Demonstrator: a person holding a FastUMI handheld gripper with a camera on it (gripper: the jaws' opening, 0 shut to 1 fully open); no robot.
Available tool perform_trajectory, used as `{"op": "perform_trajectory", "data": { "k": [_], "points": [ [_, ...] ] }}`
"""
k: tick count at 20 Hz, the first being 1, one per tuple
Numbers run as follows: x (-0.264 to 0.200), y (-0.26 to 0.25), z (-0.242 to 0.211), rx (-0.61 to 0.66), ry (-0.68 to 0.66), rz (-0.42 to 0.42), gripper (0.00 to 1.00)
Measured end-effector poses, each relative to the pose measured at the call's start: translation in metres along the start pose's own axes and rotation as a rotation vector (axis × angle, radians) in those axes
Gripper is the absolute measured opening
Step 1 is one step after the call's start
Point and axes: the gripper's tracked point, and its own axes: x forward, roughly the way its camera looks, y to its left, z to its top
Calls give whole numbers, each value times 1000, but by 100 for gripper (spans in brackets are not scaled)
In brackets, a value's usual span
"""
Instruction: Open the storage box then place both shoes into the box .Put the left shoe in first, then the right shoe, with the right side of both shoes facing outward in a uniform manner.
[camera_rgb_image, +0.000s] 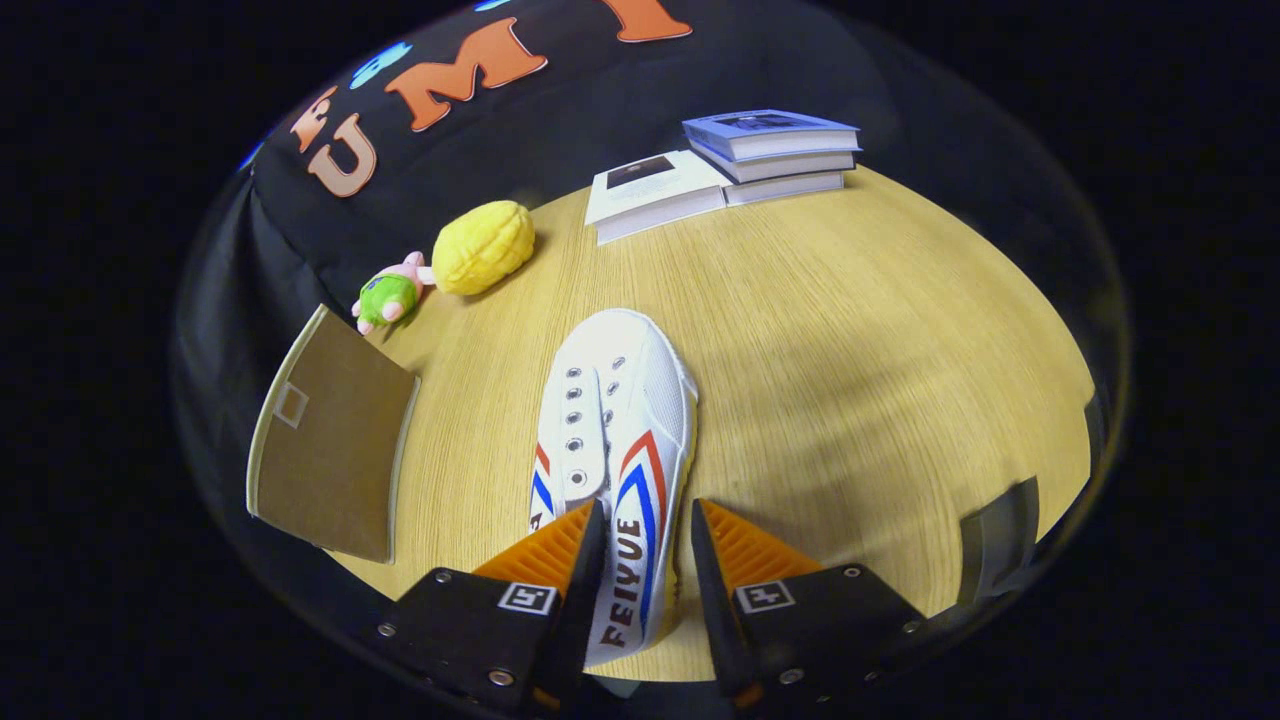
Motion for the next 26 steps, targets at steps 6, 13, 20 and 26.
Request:
{"op": "perform_trajectory", "data": {
  "k": [6,13,20,26],
  "points": [
    [-5,-2,8,39,-10,-8,14],
    [-20,53,27,121,-34,132,8],
    [-64,181,75,20,-115,326,7],
    [-78,292,80,-100,-123,457,7]
  ]
}}
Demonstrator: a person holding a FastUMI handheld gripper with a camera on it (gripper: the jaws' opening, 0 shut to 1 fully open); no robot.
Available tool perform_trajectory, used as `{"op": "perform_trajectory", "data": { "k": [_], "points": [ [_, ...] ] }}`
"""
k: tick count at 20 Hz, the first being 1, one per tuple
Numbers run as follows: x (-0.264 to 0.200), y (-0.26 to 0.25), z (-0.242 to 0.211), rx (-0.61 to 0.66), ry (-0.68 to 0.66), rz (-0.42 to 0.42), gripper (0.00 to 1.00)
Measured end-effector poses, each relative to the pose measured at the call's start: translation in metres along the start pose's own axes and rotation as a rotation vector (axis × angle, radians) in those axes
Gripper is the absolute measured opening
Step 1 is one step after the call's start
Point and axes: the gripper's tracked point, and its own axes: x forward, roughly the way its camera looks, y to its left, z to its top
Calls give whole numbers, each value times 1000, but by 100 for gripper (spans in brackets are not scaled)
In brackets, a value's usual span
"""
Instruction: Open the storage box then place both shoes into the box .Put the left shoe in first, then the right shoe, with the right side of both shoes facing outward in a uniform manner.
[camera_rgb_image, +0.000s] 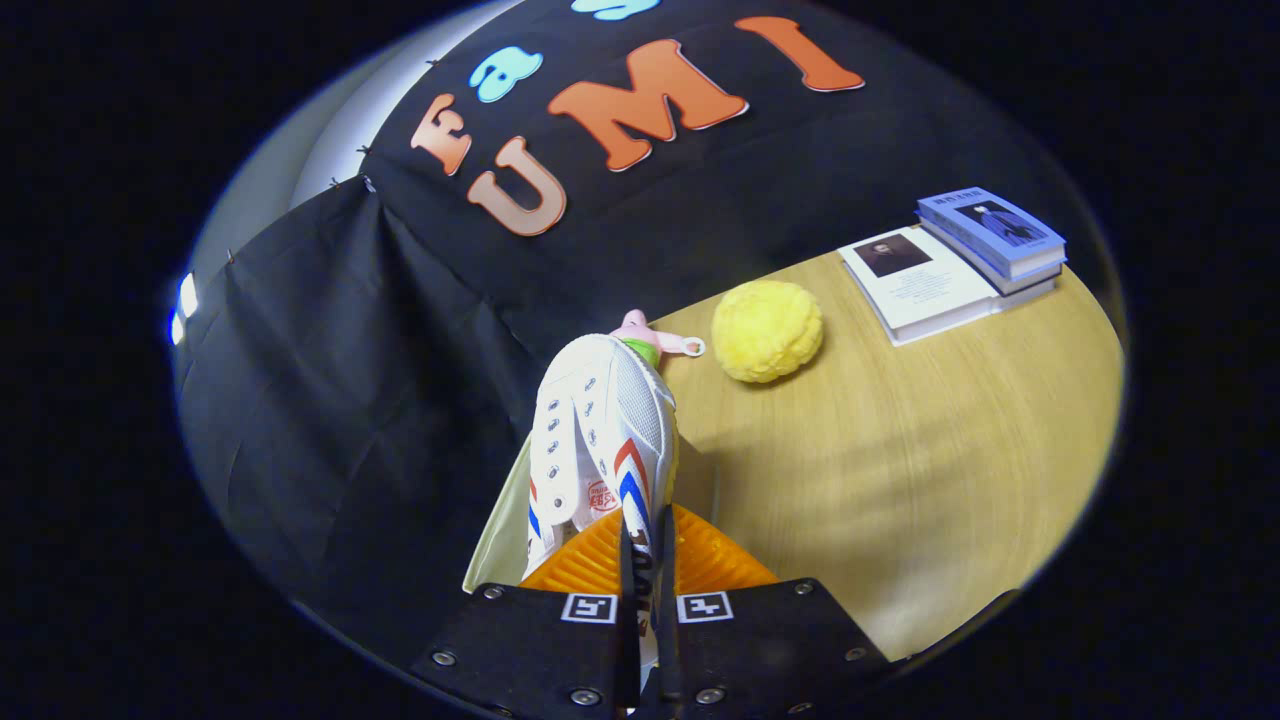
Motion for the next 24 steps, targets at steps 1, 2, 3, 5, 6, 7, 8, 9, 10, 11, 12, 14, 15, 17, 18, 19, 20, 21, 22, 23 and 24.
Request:
{"op": "perform_trajectory", "data": {
  "k": [1,2,3,5,6,7,8,9,10,11,12,14,15,17,18,19,20,21,22,23,24],
  "points": [
    [8,12,-3,-16,10,11,7],
    [14,22,-7,-26,22,24,7],
    [21,33,-11,-33,37,41,7],
    [31,50,-20,-41,67,54,7],
    [36,55,-23,-52,80,51,7],
    [42,56,-27,-64,92,40,7],
    [48,56,-33,-71,107,28,8],
    [53,56,-40,-87,126,18,8],
    [57,55,-47,-96,147,7,7],
    [62,53,-55,-108,175,-3,8],
    [65,51,-62,-111,195,-19,7],
    [73,43,-71,-103,219,-64,8],
    [76,40,-71,-89,223,-84,7],
    [83,40,-71,-52,216,-103,7],
    [81,40,-72,-33,219,-121,7],
    [80,41,-72,-24,219,-135,7],
    [80,41,-71,-18,216,-141,8],
    [81,44,-70,-14,209,-136,12],
    [85,48,-70,-9,201,-132,18],
    [85,52,-69,-7,191,-128,26],
    [85,58,-69,-6,192,-111,35]
  ]
}}
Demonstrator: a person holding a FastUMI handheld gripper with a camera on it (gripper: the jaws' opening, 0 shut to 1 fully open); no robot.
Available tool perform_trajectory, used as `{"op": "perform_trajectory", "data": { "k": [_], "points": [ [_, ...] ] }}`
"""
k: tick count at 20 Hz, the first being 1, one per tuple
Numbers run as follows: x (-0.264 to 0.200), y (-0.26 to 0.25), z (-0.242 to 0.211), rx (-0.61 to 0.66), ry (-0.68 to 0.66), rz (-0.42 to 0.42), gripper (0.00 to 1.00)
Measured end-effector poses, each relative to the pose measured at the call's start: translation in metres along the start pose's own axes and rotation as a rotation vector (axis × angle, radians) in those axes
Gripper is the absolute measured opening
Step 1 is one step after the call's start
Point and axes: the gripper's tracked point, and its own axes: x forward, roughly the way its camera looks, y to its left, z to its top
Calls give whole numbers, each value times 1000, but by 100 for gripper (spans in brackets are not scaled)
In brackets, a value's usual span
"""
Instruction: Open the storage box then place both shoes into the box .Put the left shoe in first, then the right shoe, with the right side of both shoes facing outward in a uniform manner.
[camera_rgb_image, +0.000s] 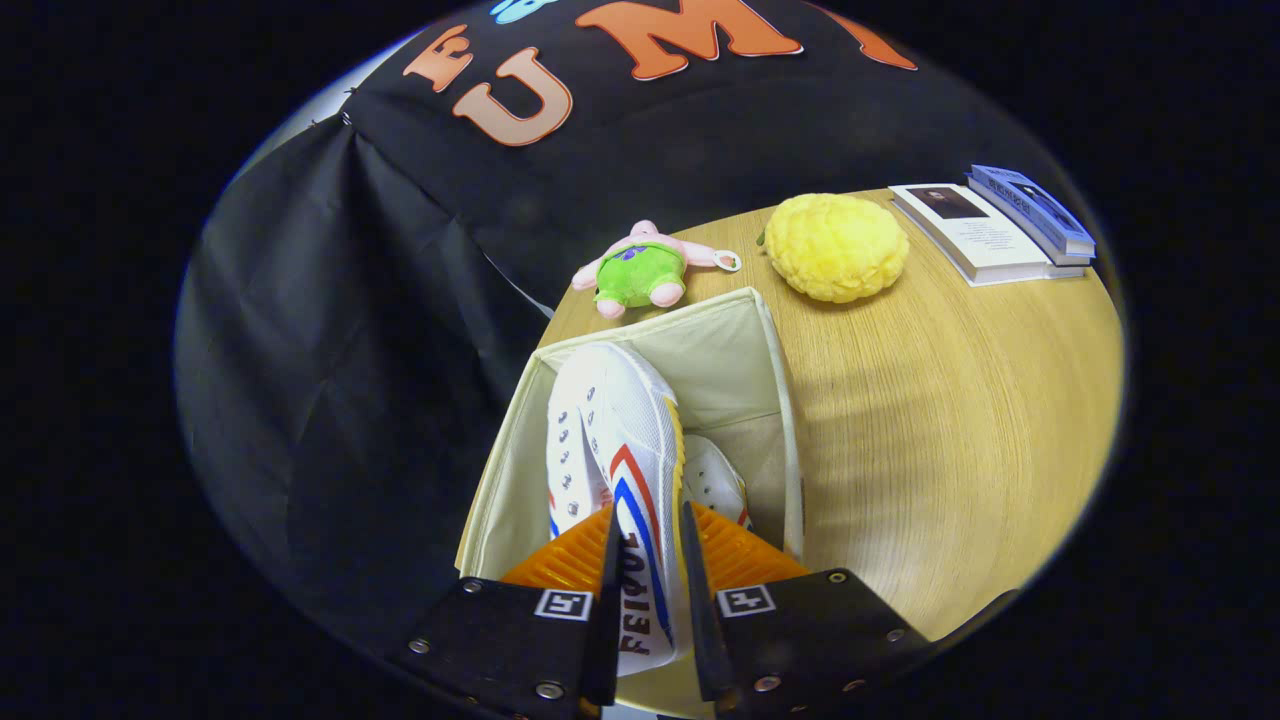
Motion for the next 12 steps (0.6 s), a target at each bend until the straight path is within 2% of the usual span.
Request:
{"op": "perform_trajectory", "data": {
  "k": [3,8,12],
  "points": [
    [-18,14,27,22,-117,59,59],
    [-71,14,58,-111,-311,53,72],
    [-112,9,66,-248,-447,50,84]
  ]
}}
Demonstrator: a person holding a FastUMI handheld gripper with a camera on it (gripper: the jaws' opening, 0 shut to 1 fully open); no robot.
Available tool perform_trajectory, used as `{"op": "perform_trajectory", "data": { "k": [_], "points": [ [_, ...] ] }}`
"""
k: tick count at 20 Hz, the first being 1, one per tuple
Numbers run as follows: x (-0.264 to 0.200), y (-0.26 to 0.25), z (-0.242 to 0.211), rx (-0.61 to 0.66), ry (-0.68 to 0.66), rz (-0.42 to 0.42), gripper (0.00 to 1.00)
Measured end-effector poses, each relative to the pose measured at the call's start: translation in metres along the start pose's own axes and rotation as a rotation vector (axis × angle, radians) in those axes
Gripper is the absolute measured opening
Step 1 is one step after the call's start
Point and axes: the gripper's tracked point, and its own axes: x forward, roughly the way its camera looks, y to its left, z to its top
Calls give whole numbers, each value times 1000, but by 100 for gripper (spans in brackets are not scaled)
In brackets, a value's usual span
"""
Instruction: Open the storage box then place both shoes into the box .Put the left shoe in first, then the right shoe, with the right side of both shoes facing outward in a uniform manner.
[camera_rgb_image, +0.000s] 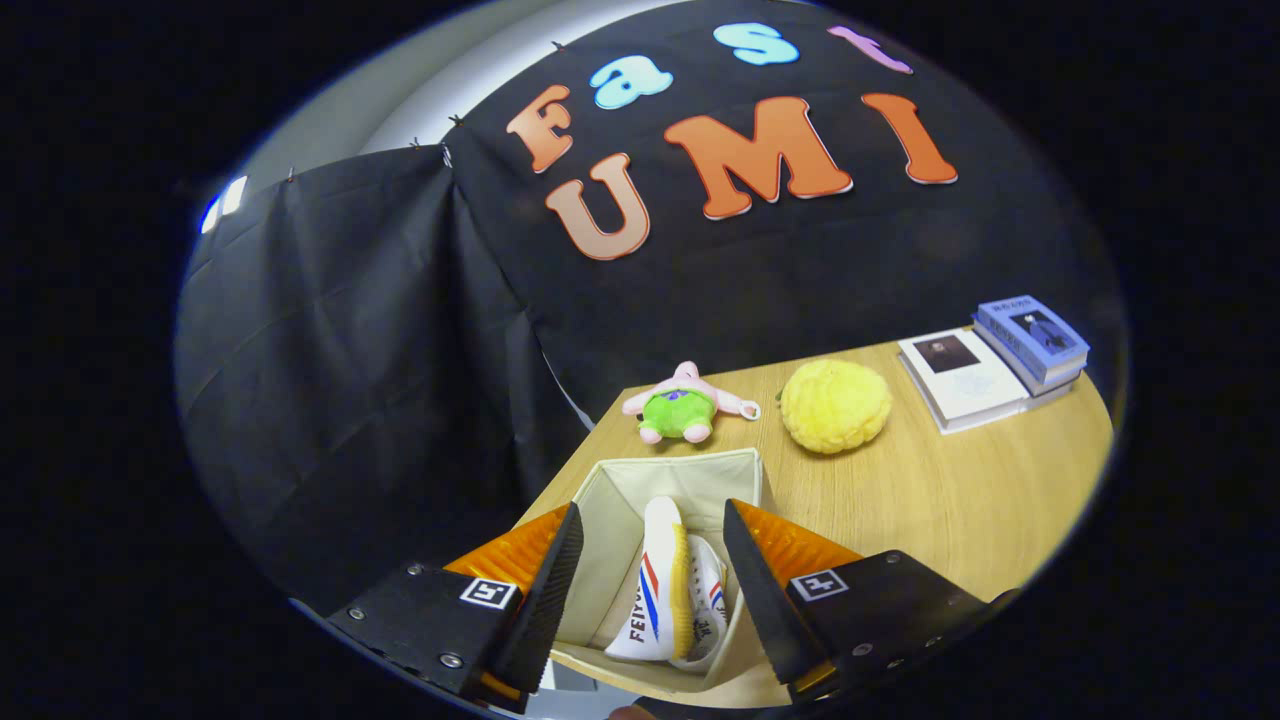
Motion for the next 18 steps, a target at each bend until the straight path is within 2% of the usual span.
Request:
{"op": "perform_trajectory", "data": {
  "k": [1,5,13,15,18],
  "points": [
    [-8,-2,4,-33,-26,0,88],
    [-50,-19,33,-132,-163,-16,94],
    [-161,-83,114,-266,-417,-140,96],
    [-184,-104,122,-267,-451,-187,97],
    [-217,-126,131,-248,-474,-198,97]
  ]
}}
